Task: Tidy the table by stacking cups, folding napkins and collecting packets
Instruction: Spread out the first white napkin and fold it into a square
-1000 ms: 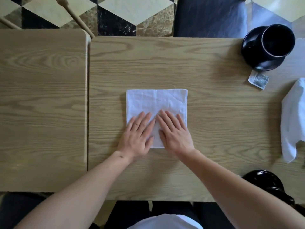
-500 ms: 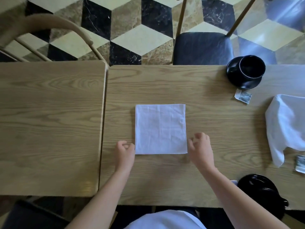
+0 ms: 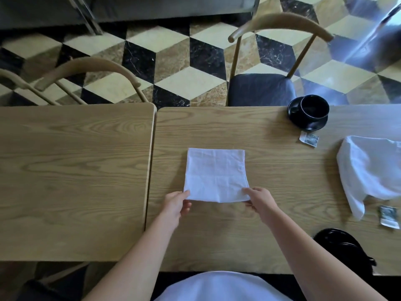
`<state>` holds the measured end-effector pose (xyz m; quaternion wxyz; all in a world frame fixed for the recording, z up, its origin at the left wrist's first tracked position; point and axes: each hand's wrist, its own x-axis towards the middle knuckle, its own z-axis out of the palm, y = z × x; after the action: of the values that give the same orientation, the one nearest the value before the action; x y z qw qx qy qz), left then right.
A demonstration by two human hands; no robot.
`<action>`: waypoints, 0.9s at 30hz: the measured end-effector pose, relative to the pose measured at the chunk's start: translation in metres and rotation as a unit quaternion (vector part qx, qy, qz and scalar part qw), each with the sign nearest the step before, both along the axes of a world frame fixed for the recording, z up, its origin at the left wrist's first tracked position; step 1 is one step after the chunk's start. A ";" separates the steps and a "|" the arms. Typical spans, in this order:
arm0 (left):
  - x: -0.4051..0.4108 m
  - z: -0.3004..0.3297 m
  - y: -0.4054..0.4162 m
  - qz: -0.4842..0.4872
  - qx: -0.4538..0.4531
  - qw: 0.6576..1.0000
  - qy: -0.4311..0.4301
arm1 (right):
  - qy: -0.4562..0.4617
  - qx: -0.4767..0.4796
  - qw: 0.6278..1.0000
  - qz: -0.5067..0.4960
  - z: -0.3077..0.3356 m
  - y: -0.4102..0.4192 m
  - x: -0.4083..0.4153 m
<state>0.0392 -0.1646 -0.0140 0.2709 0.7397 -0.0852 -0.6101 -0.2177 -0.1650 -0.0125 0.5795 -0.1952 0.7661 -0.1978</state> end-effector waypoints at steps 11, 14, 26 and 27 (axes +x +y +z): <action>0.034 0.016 0.090 -0.116 -0.062 0.991 0.005 | -0.059 -0.040 0.997 -0.019 0.000 0.100 0.003; 0.035 0.007 0.119 -0.129 0.001 0.992 -0.012 | -0.059 0.012 0.998 -0.019 -0.009 0.129 0.008; 0.040 0.019 0.075 -0.030 -0.042 0.989 0.141 | -0.144 -0.019 0.981 -0.128 0.007 0.090 0.006; 0.039 0.018 0.068 -0.024 -0.046 0.987 0.154 | -0.170 -0.013 0.974 -0.147 0.008 0.082 0.005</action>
<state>0.0782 -0.0964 0.0045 0.2995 0.6216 -0.0884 -0.7185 -0.2125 -0.0828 -0.0043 0.6634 -0.0515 0.6742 -0.3205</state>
